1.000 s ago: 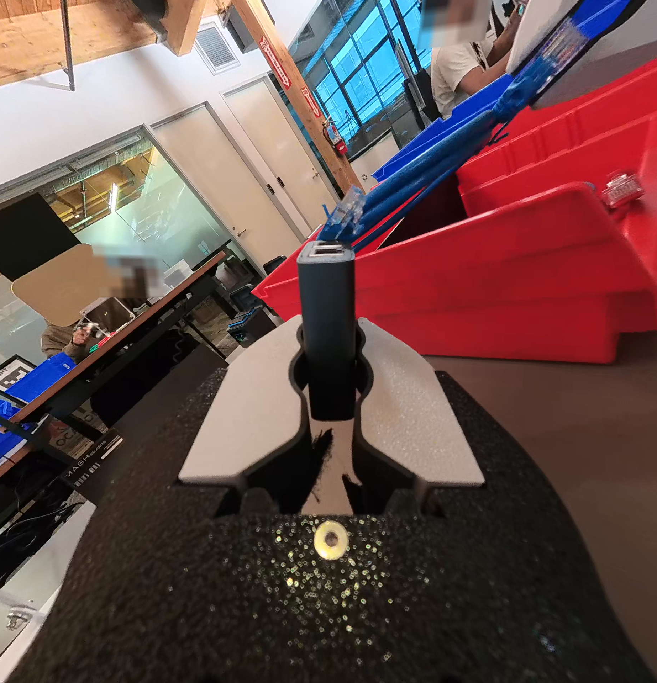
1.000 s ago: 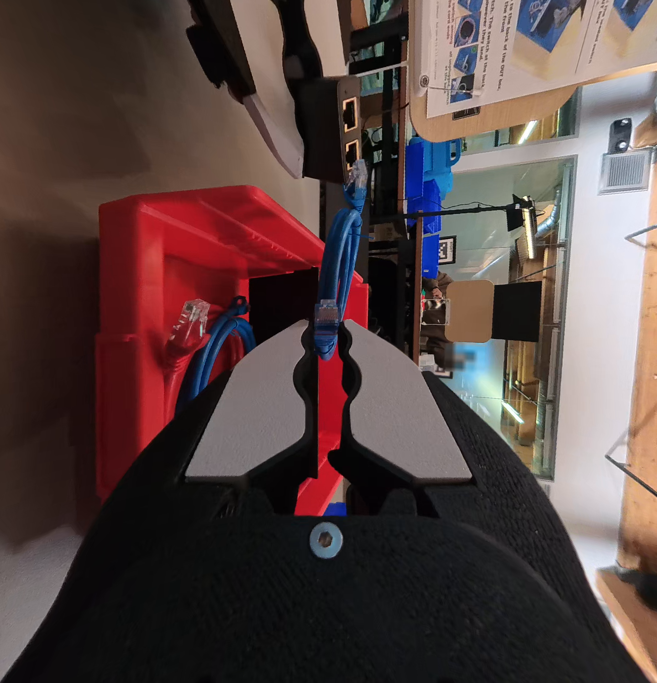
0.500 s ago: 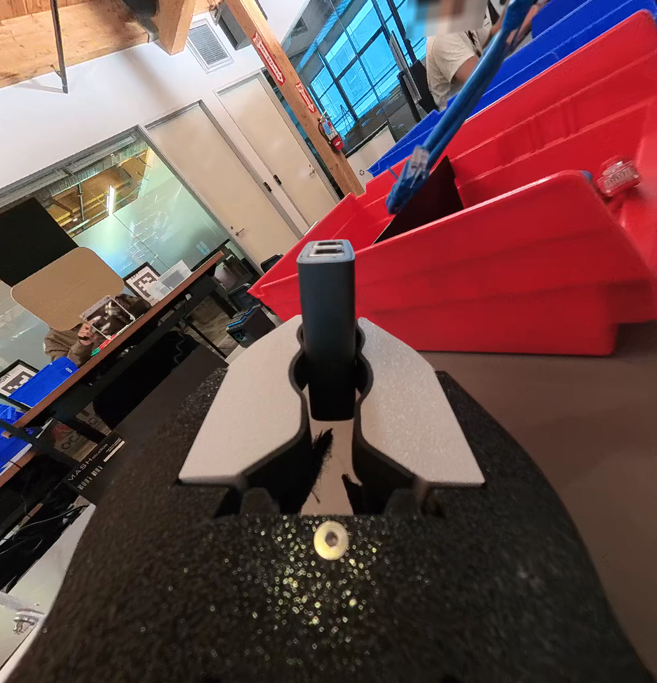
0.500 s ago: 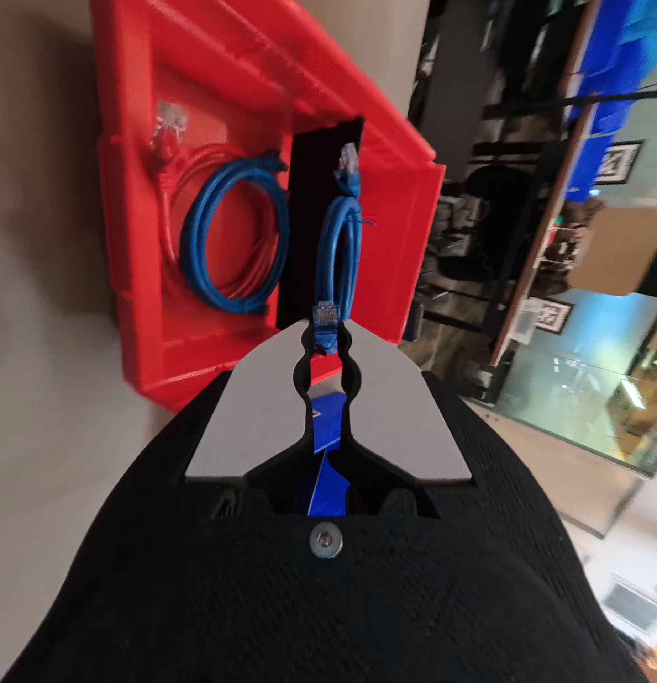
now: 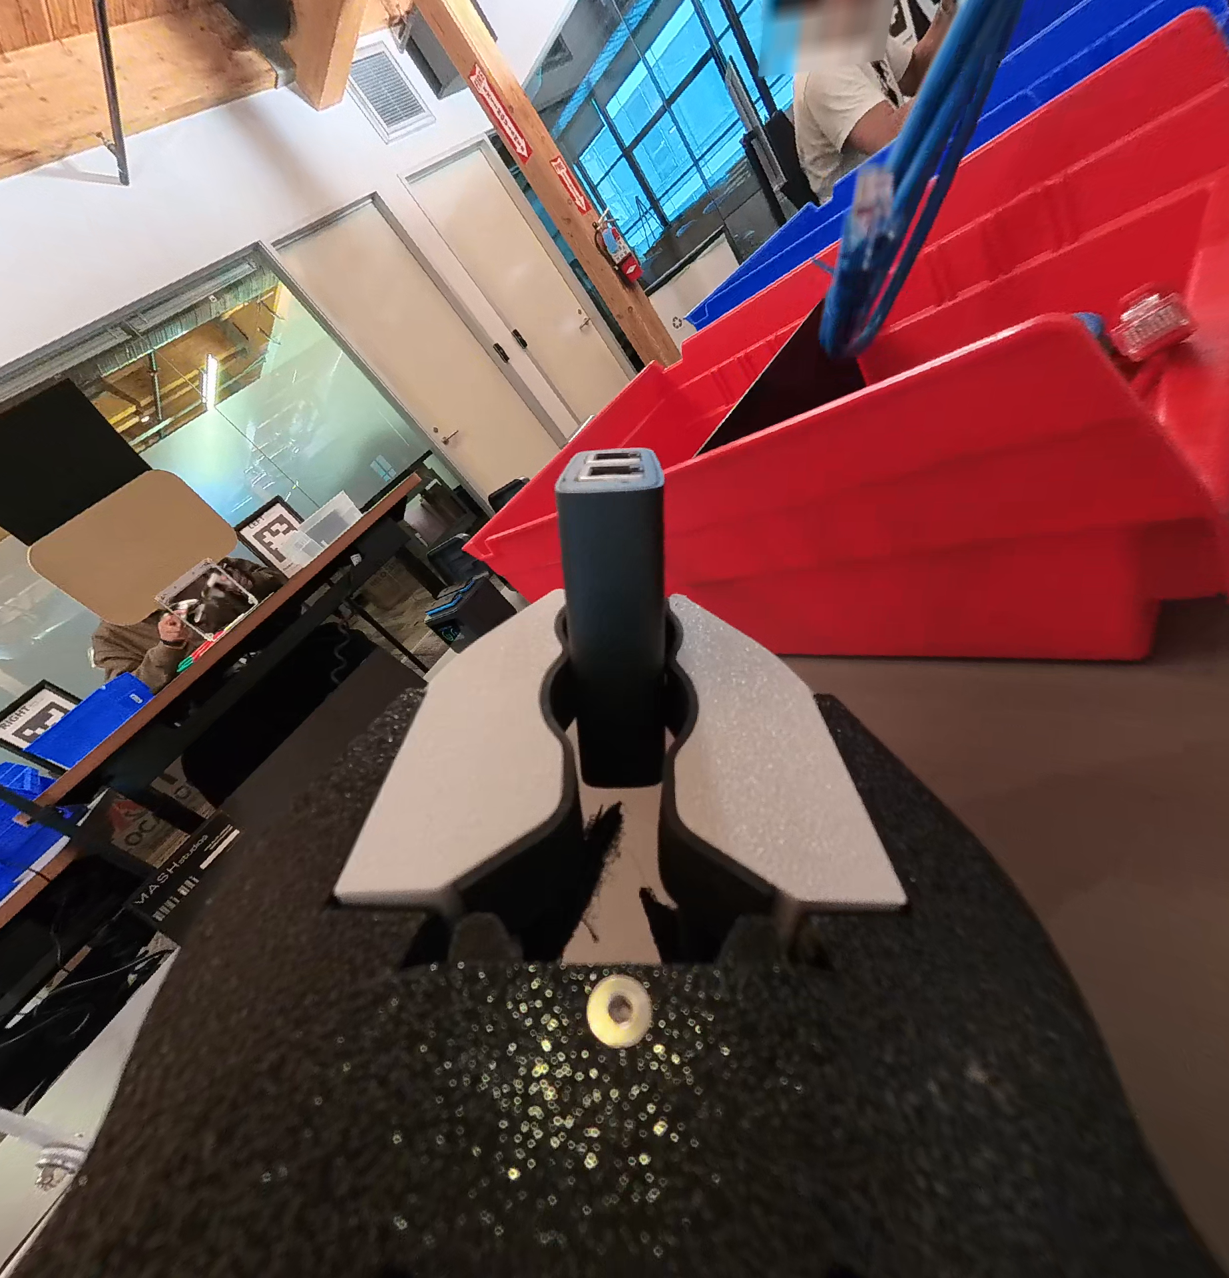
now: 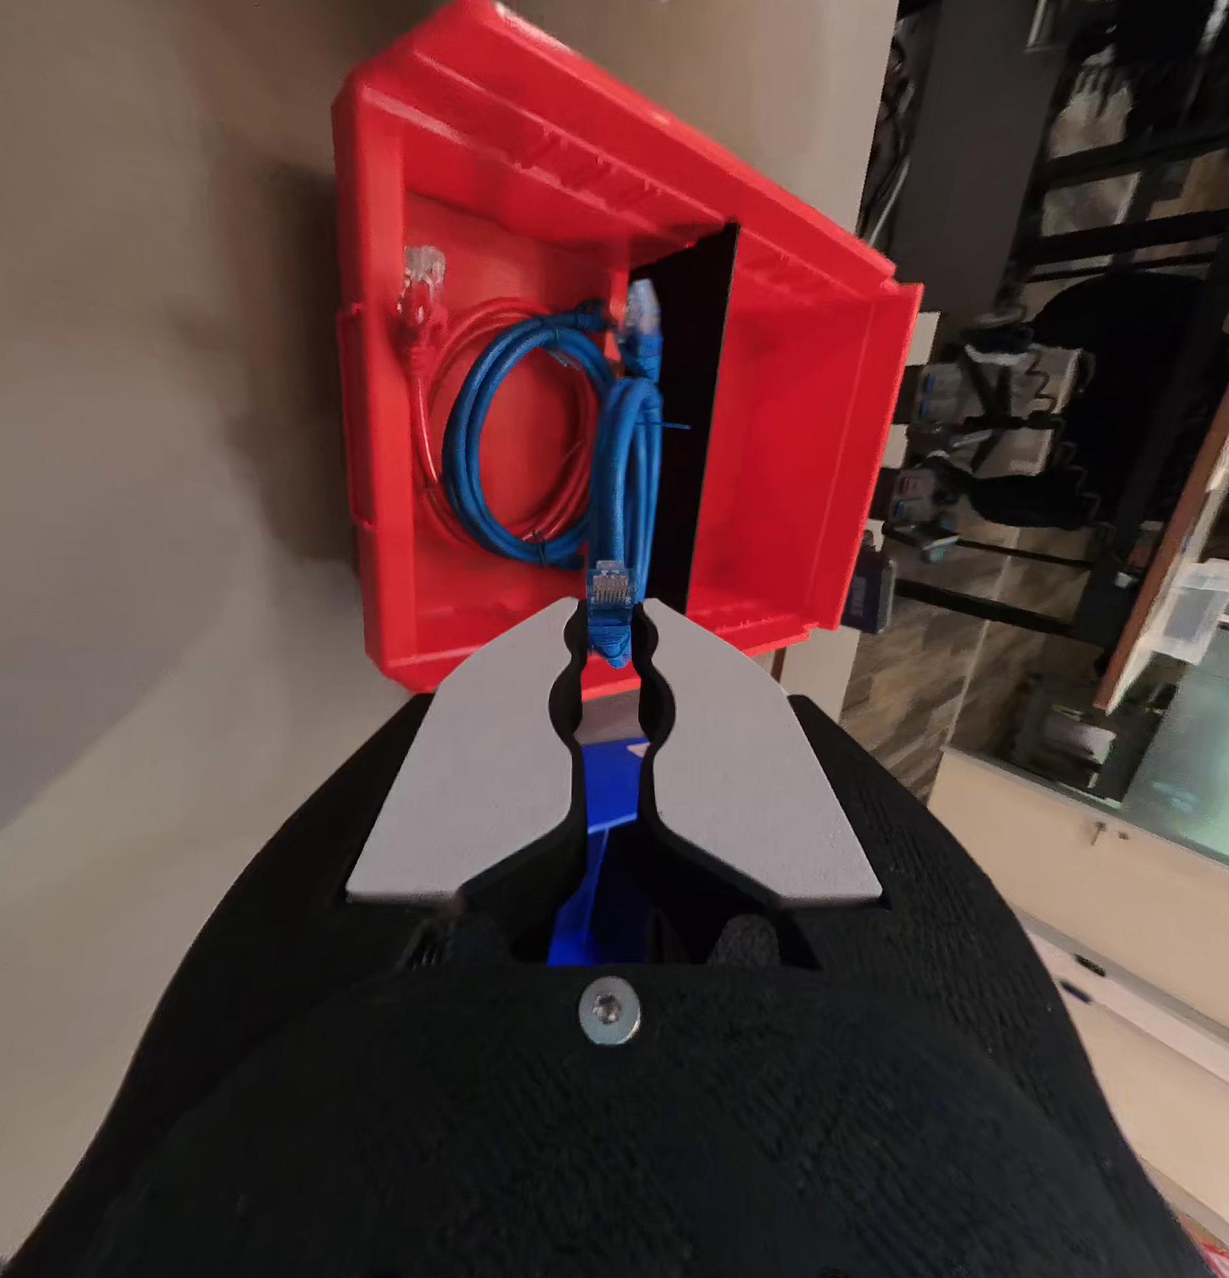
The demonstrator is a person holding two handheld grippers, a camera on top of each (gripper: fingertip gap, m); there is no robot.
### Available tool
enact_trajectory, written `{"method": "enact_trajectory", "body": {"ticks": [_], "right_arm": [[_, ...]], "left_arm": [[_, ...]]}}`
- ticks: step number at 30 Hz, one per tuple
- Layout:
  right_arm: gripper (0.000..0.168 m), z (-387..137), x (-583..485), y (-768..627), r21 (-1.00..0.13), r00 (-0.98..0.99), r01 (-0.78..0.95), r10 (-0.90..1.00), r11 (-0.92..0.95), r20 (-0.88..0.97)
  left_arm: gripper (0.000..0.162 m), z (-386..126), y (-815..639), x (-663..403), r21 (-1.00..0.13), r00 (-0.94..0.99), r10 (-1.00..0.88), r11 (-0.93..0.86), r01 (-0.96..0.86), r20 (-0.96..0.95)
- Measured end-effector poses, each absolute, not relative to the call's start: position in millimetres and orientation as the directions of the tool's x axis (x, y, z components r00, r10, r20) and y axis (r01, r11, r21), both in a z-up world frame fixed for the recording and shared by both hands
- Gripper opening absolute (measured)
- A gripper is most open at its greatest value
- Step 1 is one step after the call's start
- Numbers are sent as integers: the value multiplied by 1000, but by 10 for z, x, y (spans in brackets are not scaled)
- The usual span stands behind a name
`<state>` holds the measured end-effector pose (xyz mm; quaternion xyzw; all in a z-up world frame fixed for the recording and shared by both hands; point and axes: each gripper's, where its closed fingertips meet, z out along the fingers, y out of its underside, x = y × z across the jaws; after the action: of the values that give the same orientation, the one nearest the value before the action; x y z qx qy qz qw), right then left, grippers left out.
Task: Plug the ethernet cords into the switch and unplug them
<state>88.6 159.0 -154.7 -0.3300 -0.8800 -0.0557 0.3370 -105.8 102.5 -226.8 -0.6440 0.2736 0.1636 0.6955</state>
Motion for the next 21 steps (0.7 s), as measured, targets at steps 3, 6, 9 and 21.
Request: {"method": "enact_trajectory", "body": {"ticks": [3, 6, 9, 21], "right_arm": [[10, -1568, 946, 1636, -98, -590, 654, 587, 750, 555], [10, -1755, 919, 1575, -82, -663, 644, 609, 760, 436], [11, -1936, 785, 1435, -129, -711, 606, 607, 785, 356], [10, -2312, 309, 1178, -531, -575, 661, 812, 530, 96]], "left_arm": [[21, -2275, 1028, -1051, -804, 794, -128, 116, -584, -595], [21, -2279, 1025, -1045, -800, 790, -130, 116, -588, -599], [21, -2276, 1020, -1042, -795, 785, -127, 119, -595, -607], [21, -2228, 1023, -1043, -651, 651, -37, 80, -755, -758]]}}
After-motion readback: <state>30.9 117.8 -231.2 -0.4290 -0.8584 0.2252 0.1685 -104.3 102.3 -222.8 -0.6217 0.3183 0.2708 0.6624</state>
